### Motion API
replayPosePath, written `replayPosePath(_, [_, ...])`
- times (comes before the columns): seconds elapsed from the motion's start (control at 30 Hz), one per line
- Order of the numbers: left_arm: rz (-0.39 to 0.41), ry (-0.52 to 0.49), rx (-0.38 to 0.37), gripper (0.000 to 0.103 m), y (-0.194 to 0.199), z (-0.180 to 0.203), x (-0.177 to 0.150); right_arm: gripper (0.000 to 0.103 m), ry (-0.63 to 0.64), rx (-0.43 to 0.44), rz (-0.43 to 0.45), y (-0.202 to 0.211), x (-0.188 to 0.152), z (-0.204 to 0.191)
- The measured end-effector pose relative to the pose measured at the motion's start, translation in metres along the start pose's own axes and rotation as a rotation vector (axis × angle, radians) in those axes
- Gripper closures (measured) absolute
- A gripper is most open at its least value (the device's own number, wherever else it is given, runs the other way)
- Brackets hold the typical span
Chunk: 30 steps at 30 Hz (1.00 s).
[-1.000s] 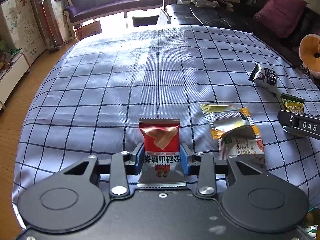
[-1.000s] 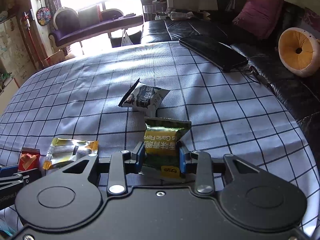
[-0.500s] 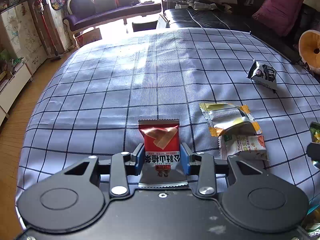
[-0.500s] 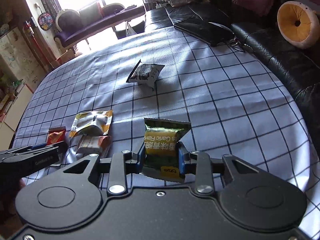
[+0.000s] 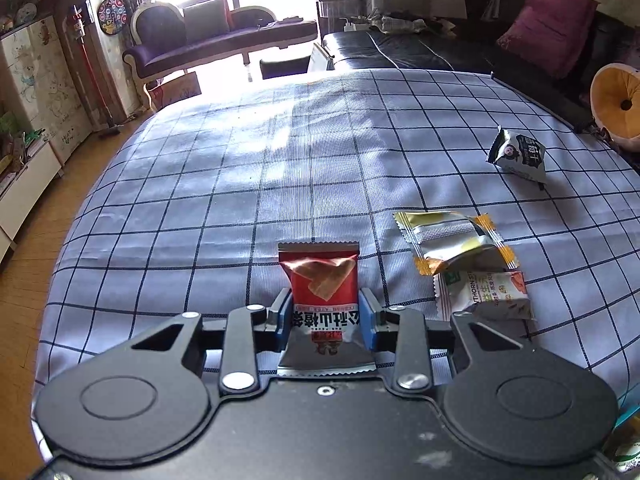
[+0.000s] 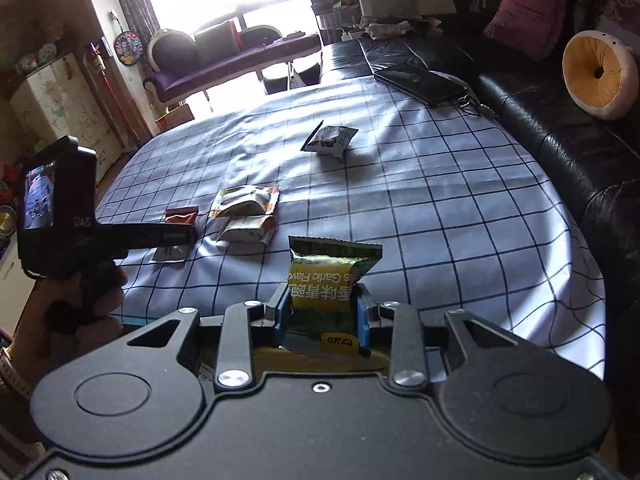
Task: Organize snacks
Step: 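Carry the red packet and green bag toward the gold tray, then lower both packets into the gold tray and open both grippers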
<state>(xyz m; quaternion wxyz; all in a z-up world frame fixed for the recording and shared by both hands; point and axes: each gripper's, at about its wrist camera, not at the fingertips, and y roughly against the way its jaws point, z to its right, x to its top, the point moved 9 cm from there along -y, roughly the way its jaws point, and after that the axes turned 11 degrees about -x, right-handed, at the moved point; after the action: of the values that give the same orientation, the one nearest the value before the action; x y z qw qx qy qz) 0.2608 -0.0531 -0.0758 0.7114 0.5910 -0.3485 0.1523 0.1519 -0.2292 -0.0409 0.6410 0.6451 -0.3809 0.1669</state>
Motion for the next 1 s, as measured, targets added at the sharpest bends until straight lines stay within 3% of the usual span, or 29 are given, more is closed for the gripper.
replayPosePath(0.13, [0.006, 0.011, 0.025, 0.068, 0.01, -0.002, 0.007, 0.061, 0.032, 0.012, -0.001, 0.002, -0.008, -0.007])
replayPosePath(0.47, [0.004, 0.066, -0.047, 0.068, 0.074, 0.009, 0.009, 0.061, 0.031, 0.01, -0.035, -0.004, -0.018, -0.005])
replayPosePath(0.73, [-0.041, 0.07, -0.086, 0.068, 0.117, 0.024, -0.019, 0.061, 0.035, 0.015, -0.044, -0.004, -0.02, -0.007])
replayPosePath(1.0, [-0.127, 0.06, -0.101, 0.068, 0.132, 0.041, -0.065, 0.061, 0.049, 0.032, -0.049, 0.0, -0.022, -0.014])
